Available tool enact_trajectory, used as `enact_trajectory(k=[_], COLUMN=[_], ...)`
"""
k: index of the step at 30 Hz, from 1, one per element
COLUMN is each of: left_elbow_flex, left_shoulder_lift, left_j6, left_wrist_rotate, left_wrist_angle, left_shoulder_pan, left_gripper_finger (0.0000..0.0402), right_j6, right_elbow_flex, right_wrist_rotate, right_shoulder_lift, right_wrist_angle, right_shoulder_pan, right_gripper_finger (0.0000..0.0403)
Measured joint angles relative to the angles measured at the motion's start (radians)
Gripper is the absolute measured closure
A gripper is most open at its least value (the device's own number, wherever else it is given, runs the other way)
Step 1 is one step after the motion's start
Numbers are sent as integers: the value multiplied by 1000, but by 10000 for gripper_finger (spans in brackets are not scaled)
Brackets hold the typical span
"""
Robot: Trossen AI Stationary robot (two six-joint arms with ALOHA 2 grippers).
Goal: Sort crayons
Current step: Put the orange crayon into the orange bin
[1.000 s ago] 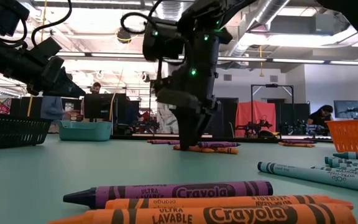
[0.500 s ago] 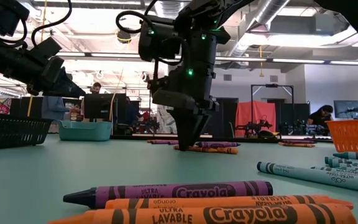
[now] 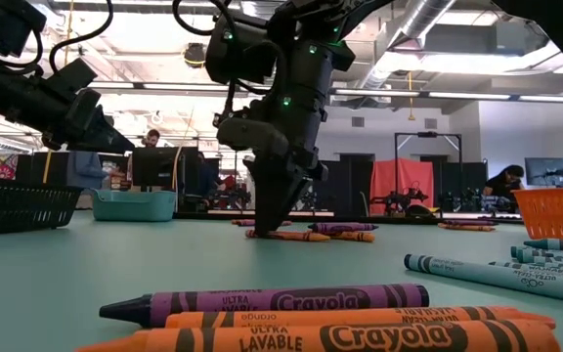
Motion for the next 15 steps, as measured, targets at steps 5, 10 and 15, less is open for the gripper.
enact_trajectory(k=[5,10,15], left_elbow_flex=[0,0,0], left_shoulder_lift=[0,0,0], left_j6=[0,0,0], left_wrist_rotate=[0,0,0], left_wrist_angle=[0,0,0], left_shoulder_pan=[0,0,0], left_gripper_finger=[225,225,225], right_j6=[-23,-73,-128], right_elbow_flex=[0,1,1], right_wrist_rotate=[-3,-2,-1], right_shoulder_lift=[0,0,-1], right_wrist_angle=[1,31,51], right_shoulder_pan=[4,25,54], right_gripper_finger=[365,365,363])
